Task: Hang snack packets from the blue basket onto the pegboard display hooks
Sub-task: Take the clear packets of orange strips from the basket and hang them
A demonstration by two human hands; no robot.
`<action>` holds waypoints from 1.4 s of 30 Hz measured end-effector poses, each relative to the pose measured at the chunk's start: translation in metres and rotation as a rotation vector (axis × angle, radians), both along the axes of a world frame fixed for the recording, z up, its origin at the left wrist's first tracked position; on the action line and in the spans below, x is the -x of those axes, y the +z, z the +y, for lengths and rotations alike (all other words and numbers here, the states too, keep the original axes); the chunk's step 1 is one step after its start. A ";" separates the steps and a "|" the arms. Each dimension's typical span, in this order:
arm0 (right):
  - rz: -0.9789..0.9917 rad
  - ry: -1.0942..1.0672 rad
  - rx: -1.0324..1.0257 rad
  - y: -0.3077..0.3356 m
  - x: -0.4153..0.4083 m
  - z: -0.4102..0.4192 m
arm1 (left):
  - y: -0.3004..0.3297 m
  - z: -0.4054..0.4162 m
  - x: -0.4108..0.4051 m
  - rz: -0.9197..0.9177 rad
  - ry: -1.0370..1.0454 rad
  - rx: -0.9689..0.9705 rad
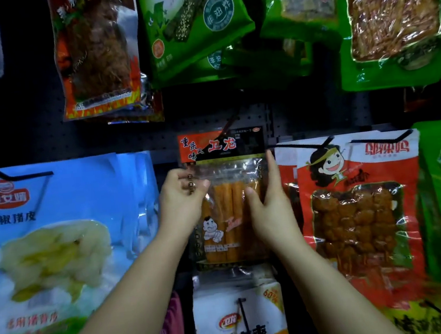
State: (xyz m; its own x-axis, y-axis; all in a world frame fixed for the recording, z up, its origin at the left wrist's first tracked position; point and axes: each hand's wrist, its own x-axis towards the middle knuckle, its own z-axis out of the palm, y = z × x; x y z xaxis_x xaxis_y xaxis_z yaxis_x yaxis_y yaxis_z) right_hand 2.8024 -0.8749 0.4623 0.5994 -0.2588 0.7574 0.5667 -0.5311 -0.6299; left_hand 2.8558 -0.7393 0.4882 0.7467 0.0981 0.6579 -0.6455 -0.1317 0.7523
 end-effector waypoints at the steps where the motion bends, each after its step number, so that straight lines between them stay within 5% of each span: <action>1: 0.022 0.002 -0.006 0.000 -0.007 -0.001 | -0.005 0.000 -0.006 0.020 0.006 -0.010; 13: 0.157 -0.066 0.048 -0.010 -0.063 -0.017 | -0.033 -0.002 -0.055 0.148 0.136 -0.174; 22: 0.228 -0.112 -0.063 -0.048 -0.046 -0.009 | -0.066 0.007 -0.031 0.215 0.118 -0.098; 28: 0.309 -0.096 -0.146 -0.099 0.017 0.013 | -0.113 0.018 0.031 0.206 0.085 -0.064; 36: 0.220 -0.133 -0.238 -0.167 0.144 0.030 | -0.181 0.048 0.143 0.236 -0.245 -0.010; 42: 0.426 -0.270 -0.368 -0.271 0.249 0.020 | -0.288 0.051 0.205 0.513 -0.361 -0.055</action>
